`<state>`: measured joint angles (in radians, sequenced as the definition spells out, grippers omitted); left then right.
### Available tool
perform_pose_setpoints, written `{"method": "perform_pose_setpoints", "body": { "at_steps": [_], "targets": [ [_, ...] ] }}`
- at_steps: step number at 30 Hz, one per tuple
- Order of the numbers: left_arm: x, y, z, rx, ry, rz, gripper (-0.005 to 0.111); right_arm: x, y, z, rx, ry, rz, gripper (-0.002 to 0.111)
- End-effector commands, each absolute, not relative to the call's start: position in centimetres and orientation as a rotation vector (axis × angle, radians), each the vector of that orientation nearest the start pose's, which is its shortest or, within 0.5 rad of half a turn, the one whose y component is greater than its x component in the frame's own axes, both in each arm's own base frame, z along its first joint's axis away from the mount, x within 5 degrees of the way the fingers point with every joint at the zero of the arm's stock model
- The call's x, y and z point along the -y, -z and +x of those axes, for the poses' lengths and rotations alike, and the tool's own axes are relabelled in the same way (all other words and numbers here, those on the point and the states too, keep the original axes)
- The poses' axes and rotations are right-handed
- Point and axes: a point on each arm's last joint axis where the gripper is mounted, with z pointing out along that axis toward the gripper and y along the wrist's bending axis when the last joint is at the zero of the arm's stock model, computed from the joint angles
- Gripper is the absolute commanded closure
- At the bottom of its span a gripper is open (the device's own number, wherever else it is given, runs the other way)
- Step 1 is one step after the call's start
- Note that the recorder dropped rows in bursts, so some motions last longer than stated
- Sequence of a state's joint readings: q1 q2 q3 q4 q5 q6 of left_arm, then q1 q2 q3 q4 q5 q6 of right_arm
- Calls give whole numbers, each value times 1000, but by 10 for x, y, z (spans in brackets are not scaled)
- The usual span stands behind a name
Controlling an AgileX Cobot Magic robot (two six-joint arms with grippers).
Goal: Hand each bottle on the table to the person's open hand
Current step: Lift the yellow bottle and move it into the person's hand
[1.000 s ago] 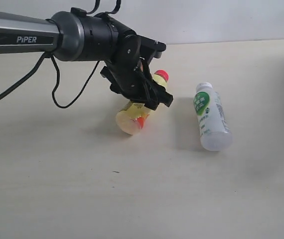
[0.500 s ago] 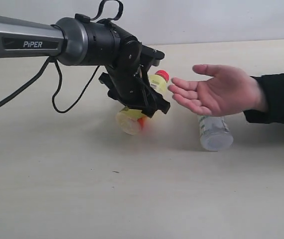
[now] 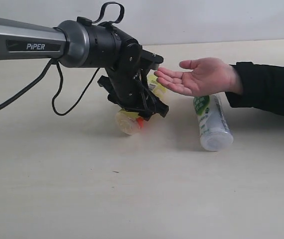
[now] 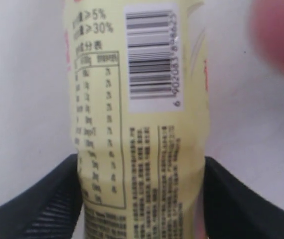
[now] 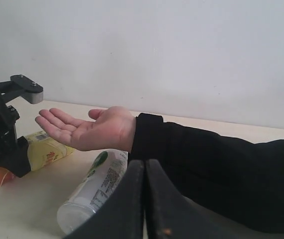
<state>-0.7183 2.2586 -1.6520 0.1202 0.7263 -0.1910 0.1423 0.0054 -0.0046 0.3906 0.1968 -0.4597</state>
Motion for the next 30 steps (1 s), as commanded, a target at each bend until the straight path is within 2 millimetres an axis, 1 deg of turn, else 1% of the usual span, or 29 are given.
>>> {"method": "perform_pose_setpoints", "body": {
  "at_steps": [1,2,3,5,9,19,26,30],
  "targets": [
    [299,-124,353,-2717,49,854,89,-15,-197,54,-1647,-116,-237,108],
    [299,-123,353,-2724,44,856,100,-15,-197,54,-1647,-116,-237,108],
    [298,-123,352,-2728,40,857,106,-15,-197,54,-1647,-116,-237,108],
    [297,-124,352,-2732,22,866,107,-15,-197,54,-1647,-116,-237,108],
    [292,-133,353,-2730,-46,831,107,-15,-197,54,-1647,-116,-237,108],
    [283,-177,350,-2687,-86,750,107,-15,-197,54,-1647,-116,-237,108],
    [269,-201,345,-2702,-203,713,107,-15,-197,54,-1647,-116,-237,108],
    [265,-213,342,-2702,-214,691,107,-15,-197,54,-1647,-116,-237,108]
  ]
}}
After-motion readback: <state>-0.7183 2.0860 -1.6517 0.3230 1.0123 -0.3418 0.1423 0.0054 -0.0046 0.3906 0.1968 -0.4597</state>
